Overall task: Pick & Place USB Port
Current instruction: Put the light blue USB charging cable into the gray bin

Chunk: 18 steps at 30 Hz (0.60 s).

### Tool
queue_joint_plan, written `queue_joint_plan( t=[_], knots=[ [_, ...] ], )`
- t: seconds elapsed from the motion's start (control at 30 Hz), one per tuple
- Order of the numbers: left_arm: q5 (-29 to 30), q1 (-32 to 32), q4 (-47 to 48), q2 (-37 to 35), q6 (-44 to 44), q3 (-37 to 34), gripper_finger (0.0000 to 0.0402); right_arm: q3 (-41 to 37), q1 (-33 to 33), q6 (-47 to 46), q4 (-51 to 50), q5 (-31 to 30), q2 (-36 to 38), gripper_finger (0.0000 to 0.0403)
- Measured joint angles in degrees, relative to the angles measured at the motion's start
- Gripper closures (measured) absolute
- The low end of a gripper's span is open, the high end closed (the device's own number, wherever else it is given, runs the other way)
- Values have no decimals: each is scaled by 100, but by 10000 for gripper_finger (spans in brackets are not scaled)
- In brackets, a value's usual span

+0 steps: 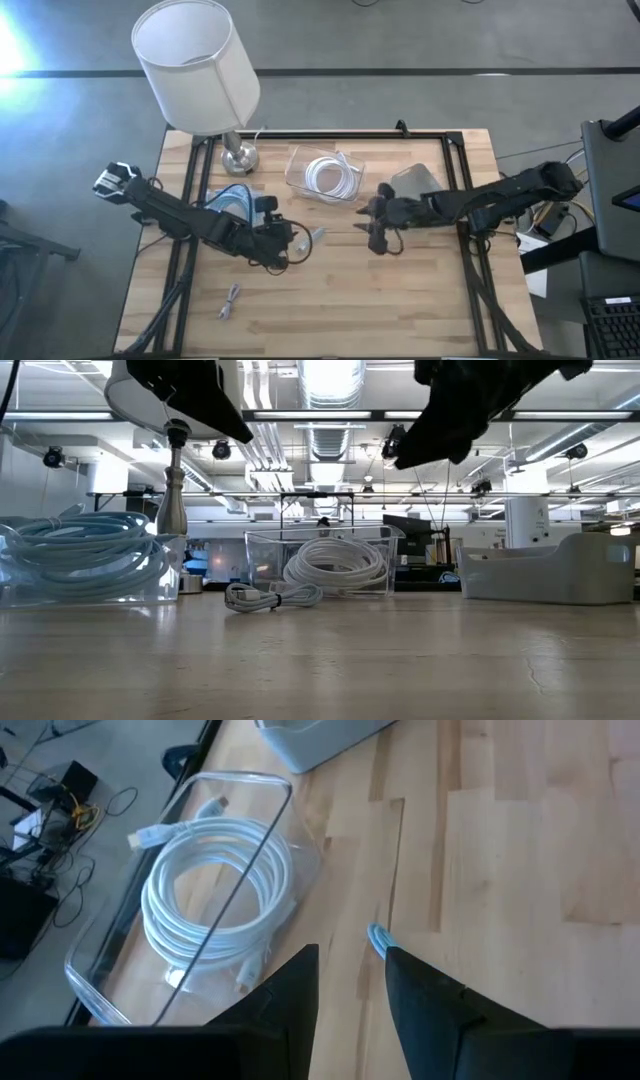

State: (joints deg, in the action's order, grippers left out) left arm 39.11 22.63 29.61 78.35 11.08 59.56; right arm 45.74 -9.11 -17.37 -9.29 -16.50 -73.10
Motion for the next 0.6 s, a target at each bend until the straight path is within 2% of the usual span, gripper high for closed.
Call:
queue_joint_plan(
  t=[0.13,0.3,0.6],
  knots=[
    [-1,0,-4,-109,-68,-35,280,101,-82,526,382,9,-685,229],
    [-4,3,63,-269,63,-152,280,574,-76,938,405,276,-1644,229],
    [-5,3,132,-383,397,-435,280,1940,-65,1972,188,412,-3269,229]
  ],
)
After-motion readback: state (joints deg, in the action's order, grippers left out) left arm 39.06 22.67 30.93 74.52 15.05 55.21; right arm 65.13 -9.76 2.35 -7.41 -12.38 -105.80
